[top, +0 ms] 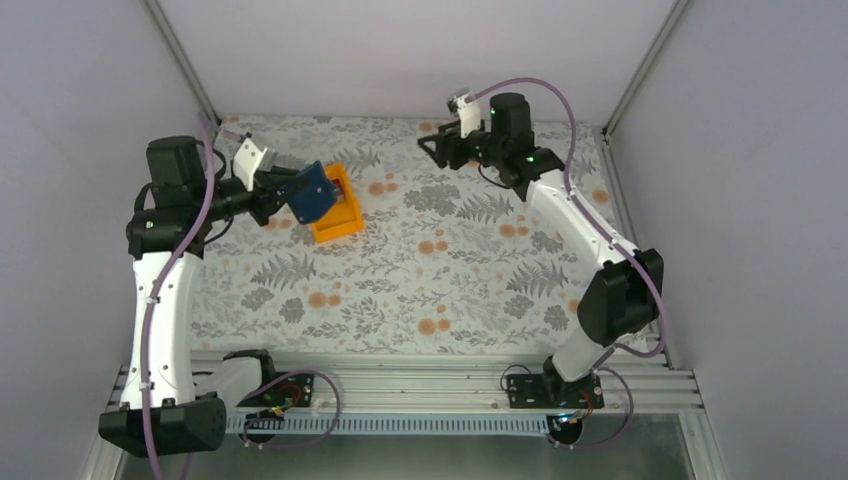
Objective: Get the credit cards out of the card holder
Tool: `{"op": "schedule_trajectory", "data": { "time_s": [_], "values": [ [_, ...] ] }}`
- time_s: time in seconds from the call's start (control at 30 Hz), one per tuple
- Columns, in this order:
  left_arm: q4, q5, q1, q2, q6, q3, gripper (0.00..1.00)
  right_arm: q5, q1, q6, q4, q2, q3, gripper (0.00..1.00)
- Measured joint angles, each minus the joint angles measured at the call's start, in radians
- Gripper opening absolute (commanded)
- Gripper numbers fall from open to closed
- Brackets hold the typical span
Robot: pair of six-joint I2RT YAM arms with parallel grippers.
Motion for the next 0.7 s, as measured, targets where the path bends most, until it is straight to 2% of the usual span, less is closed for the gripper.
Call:
{"op": "schedule_trajectory", "data": {
  "time_s": [0.03,0.13,0.2,0.3,0.4,0.53,0.7],
  "values": [
    [-0.003,0.004,0.0,-0.005,0.01,-0.006,0.03,-0.053,-0.001,0.0,-0.007,-0.006,-0.007,0.99],
    [-0.022,-0.008,0.0,-0.03,0.035,-0.024,0.02,-0.171,0.047,-0.007,-0.014,-0.077,-0.085,1.0],
    [-0.023,-0.028,0.0,-0.054,0.056,-0.024,0.03,-0.201,0.126,-0.011,-0.014,-0.181,-0.172,1.0],
    [-0.052,-0.013,0.0,-0.098,0.129,-0.022,0.02,-0.264,0.248,-0.024,0.008,-0.272,-0.188,1.0],
    [-0.135,0.069,0.0,-0.151,0.251,-0.002,0.02,-0.356,0.3,-0.039,0.028,-0.285,-0.128,0.92],
    [-0.266,0.217,0.0,-0.253,0.453,0.023,0.03,-0.373,0.311,-0.068,0.018,-0.273,-0.044,0.91],
    [-0.323,0.342,-0.002,-0.372,0.528,0.002,0.02,-0.416,0.402,-0.158,-0.045,-0.263,-0.03,0.79]
  ]
}}
